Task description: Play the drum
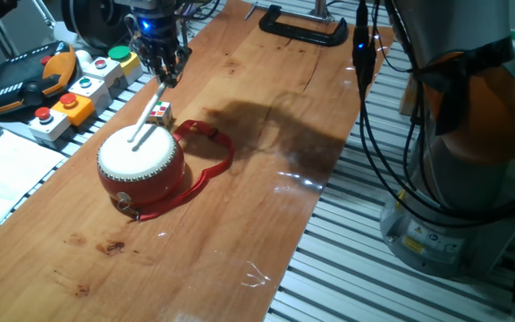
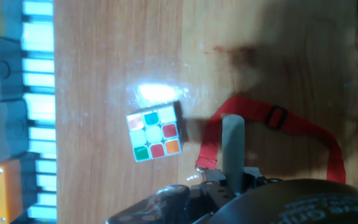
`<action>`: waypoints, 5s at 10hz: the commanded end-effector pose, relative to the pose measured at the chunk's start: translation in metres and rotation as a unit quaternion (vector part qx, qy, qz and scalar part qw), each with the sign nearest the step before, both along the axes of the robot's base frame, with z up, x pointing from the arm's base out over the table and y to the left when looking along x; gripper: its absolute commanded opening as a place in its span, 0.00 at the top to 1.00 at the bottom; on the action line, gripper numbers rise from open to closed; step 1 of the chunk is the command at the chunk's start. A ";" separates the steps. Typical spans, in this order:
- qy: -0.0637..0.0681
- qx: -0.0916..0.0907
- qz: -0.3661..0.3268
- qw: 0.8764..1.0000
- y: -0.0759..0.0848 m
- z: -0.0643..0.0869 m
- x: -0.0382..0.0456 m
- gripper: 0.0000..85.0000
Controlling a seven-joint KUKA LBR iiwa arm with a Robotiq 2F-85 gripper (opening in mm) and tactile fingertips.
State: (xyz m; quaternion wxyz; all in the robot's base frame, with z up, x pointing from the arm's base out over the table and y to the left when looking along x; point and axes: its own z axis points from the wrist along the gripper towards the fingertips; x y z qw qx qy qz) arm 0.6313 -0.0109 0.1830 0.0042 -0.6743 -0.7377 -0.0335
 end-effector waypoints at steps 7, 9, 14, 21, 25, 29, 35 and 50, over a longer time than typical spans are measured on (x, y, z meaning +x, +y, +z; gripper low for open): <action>0.010 0.030 -0.014 0.999 0.005 -0.004 0.0033 0.99; 0.008 0.025 -0.005 1.000 0.007 -0.004 0.0031 0.99; -0.024 -0.050 0.022 0.998 0.006 0.000 0.0035 0.99; 0.078 0.108 -0.010 0.991 0.013 -0.006 0.0032 0.99; 0.063 0.075 0.017 0.995 0.010 -0.005 0.0025 0.99; 0.017 0.003 0.035 0.999 0.006 -0.004 0.0033 0.99; -0.063 -0.031 -0.014 0.997 0.005 -0.004 0.0038 0.99; -0.083 -0.056 -0.041 0.994 0.007 -0.001 -0.0002 0.99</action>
